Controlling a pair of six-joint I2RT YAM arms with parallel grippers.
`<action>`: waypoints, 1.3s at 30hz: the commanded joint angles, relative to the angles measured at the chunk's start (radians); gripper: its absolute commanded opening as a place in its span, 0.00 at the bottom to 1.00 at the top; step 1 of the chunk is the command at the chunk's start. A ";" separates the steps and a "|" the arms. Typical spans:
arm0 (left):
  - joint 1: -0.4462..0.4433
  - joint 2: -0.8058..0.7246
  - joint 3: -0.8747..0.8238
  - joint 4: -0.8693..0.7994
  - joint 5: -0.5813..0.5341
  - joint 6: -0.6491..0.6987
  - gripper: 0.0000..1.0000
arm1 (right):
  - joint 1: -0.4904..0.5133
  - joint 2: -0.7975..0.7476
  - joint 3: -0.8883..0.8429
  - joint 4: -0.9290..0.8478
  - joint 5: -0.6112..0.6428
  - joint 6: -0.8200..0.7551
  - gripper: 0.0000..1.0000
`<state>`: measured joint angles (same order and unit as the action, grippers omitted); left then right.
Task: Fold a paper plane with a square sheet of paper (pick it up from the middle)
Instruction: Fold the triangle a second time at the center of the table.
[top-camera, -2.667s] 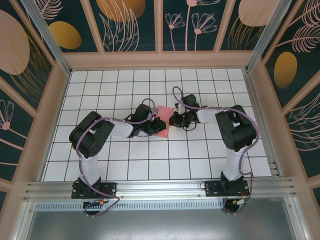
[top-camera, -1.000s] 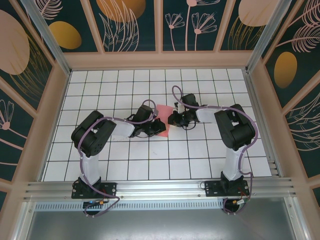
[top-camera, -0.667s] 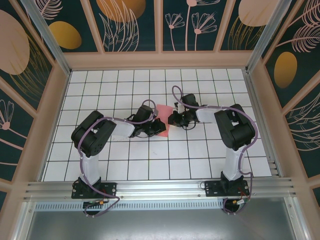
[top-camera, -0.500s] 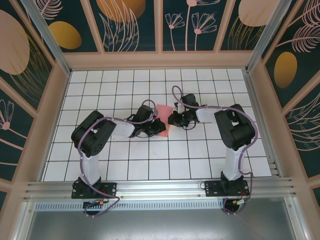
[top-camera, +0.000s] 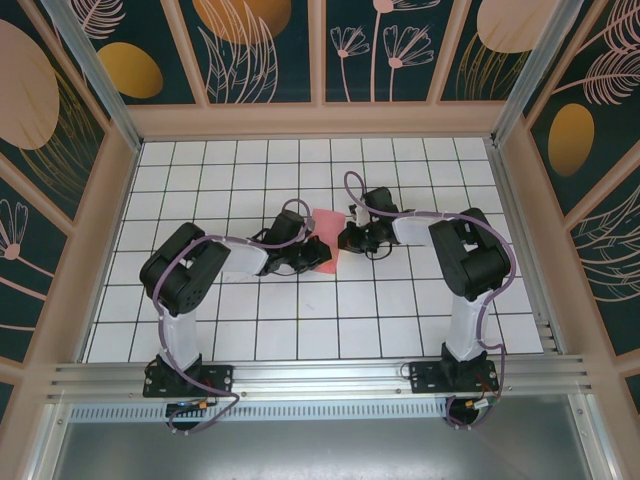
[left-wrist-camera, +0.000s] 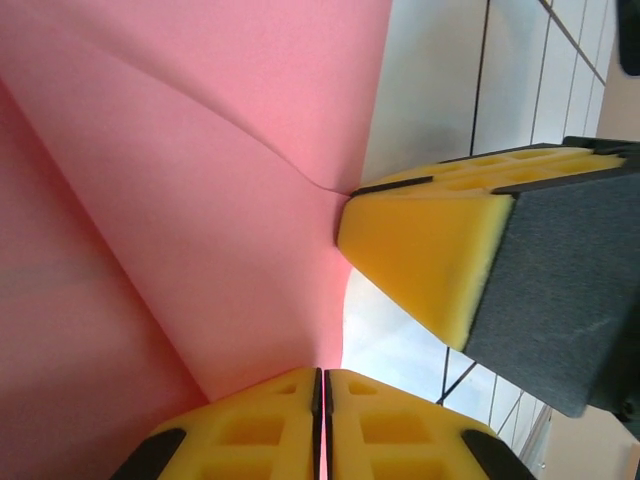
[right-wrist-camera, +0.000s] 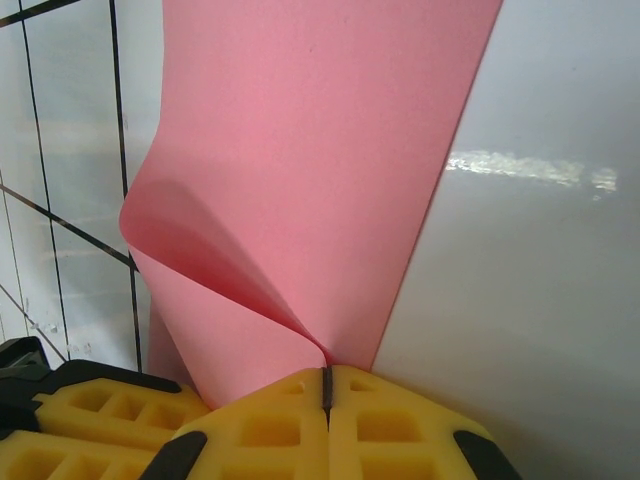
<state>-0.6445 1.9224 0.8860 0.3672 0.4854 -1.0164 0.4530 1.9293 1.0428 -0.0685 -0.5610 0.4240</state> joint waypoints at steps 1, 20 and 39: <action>-0.005 -0.048 -0.008 0.026 -0.011 -0.001 0.13 | -0.003 -0.022 0.011 -0.002 0.025 -0.020 0.02; -0.006 -0.003 0.046 -0.049 -0.081 0.026 0.13 | -0.004 -0.053 0.008 0.018 0.030 -0.043 0.01; -0.005 0.024 0.051 -0.064 -0.080 0.025 0.12 | 0.003 -0.030 0.030 0.004 0.049 -0.056 0.01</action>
<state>-0.6445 1.9274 0.9169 0.3244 0.4095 -1.0073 0.4534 1.9064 1.0428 -0.0601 -0.5373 0.3939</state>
